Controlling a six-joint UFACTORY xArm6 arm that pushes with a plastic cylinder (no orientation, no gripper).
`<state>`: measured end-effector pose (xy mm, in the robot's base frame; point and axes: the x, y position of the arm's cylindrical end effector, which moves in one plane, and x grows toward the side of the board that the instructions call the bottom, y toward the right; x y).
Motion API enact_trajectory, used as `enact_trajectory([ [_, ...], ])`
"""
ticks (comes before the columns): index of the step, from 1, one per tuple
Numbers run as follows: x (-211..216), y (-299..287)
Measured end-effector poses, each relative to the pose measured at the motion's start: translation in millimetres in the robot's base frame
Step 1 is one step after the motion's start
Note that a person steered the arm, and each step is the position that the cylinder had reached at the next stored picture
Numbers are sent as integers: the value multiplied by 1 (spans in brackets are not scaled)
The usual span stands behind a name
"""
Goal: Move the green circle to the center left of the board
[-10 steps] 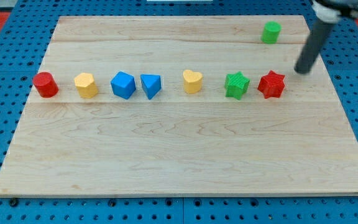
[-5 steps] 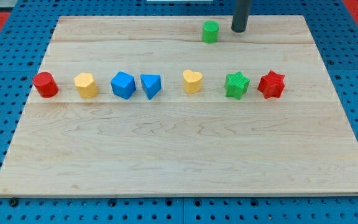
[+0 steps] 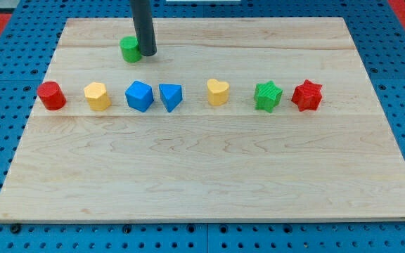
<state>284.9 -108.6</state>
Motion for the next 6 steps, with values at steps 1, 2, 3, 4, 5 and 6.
enact_trajectory([
  [1,-18,-32],
  [2,-32,-50],
  [3,-46,-71],
  [4,-14,-86],
  [5,31,-90],
  [6,48,-90],
])
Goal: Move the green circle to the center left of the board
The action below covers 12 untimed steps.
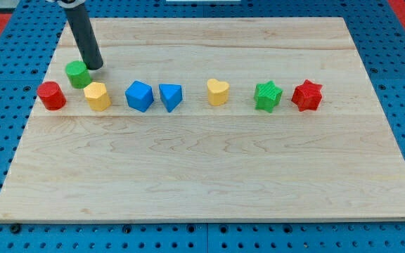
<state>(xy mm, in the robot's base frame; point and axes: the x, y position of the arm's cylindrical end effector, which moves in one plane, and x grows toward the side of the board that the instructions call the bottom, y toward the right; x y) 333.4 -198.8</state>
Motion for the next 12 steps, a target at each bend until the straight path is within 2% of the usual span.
enact_trajectory([
  [1,-32,-1],
  [2,-13,-1],
  [5,3,-50],
  [6,15,-41],
  [8,8,-39],
  [11,46,-38],
  [12,45,-16],
])
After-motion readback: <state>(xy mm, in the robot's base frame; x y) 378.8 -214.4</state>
